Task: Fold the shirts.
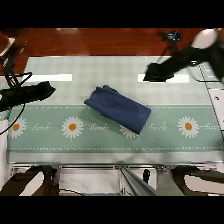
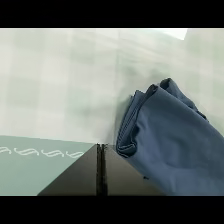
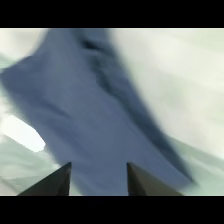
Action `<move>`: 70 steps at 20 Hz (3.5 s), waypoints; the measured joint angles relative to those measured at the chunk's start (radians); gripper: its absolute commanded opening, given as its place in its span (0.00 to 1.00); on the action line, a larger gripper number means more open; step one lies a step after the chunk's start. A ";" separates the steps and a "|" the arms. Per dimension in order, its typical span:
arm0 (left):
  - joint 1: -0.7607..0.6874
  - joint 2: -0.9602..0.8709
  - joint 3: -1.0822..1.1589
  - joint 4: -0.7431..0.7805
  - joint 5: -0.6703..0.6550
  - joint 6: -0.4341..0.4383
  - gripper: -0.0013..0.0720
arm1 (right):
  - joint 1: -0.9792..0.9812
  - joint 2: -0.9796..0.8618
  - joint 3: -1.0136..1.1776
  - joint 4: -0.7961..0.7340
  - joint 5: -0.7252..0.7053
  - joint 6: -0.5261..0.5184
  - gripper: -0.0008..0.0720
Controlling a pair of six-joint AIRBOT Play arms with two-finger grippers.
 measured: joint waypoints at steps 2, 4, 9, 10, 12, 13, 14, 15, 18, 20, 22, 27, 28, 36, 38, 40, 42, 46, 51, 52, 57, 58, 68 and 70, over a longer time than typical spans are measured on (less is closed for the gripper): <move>-0.003 0.004 -0.002 -0.003 -0.019 0.000 0.05 | -0.076 0.188 -0.172 -0.114 -0.057 0.075 0.57; -0.024 0.005 -0.007 -0.003 -0.025 0.000 0.05 | -0.114 0.362 -0.418 -0.165 -0.178 0.157 0.57; -0.103 0.002 -0.026 -0.005 -0.001 -0.003 0.05 | -0.145 0.497 -0.916 0.014 -0.473 0.213 0.57; -0.114 0.001 -0.029 -0.005 0.004 -0.004 0.05 | -0.146 0.475 -0.959 0.072 -0.513 0.190 0.57; -0.130 0.000 -0.033 -0.008 0.014 -0.007 0.05 | -0.150 0.398 -1.005 0.193 -0.556 0.114 0.57; -0.136 -0.002 -0.034 -0.008 0.019 -0.007 0.05 | -0.150 0.351 -1.014 0.260 -0.561 0.065 0.57; -0.140 -0.002 -0.035 -0.008 0.021 -0.008 0.05 | -0.149 0.304 -1.015 0.324 -0.562 0.017 0.57; -0.142 -0.003 -0.036 -0.008 0.023 -0.011 0.05 | -0.143 0.257 -1.010 0.389 -0.555 -0.032 0.57; -0.147 -0.005 -0.037 -0.008 0.025 -0.011 0.05 | -0.097 0.138 -0.965 0.535 -0.538 -0.135 0.31; -0.148 -0.005 -0.037 -0.009 0.027 -0.011 0.05 | -0.050 0.072 -0.909 0.564 -0.539 -0.183 0.04; -0.148 -0.005 -0.037 -0.010 0.027 -0.011 0.05 | -0.005 0.031 -0.826 0.605 -0.529 -0.236 0.04; -0.148 -0.005 -0.037 -0.011 0.027 -0.014 0.05 | 0.069 -0.006 -0.492 0.591 -0.427 -0.275 0.04; -0.148 -0.005 -0.037 -0.011 0.028 -0.014 0.05 | 0.074 -0.008 -0.415 0.577 -0.406 -0.272 0.04; -0.148 -0.005 -0.037 -0.011 0.055 -0.011 0.05 | -0.078 -0.008 0.156 0.348 -0.206 -0.093 0.04; -0.148 -0.005 -0.037 -0.011 0.057 -0.011 0.05 | -0.164 0.008 0.229 0.318 -0.143 -0.055 0.04; -0.148 -0.005 -0.037 -0.011 0.058 -0.011 0.05 | -0.267 0.034 0.270 0.297 -0.089 -0.019 0.04; -0.148 -0.005 -0.037 -0.011 0.060 -0.011 0.05 | -0.378 0.065 0.290 0.288 -0.038 0.009 0.04; -0.148 -0.005 -0.037 -0.011 0.062 -0.011 0.05 | -0.600 0.124 0.305 0.275 0.066 0.065 0.04; -0.148 -0.005 -0.037 -0.019 0.062 -0.012 0.05 | -0.784 0.235 0.193 0.223 0.183 0.113 0.04; -0.148 -0.005 -0.037 -0.021 0.062 -0.011 0.05 | -0.810 0.266 0.148 0.212 0.193 0.121 0.04; -0.148 -0.005 -0.037 -0.031 0.080 -0.012 0.05 | -0.968 0.419 -0.088 0.128 0.213 0.161 0.04; -0.148 -0.005 -0.037 -0.033 0.084 -0.012 0.05 | -1.005 0.443 -0.126 0.102 0.221 0.163 0.04; -0.148 -0.005 -0.037 -0.034 0.100 -0.012 0.05 | -1.340 0.683 -0.507 -0.449 0.310 0.179 0.58; -0.148 -0.005 -0.037 -0.034 0.107 -0.012 0.05 | -1.328 0.705 -0.549 -0.541 0.314 0.188 0.58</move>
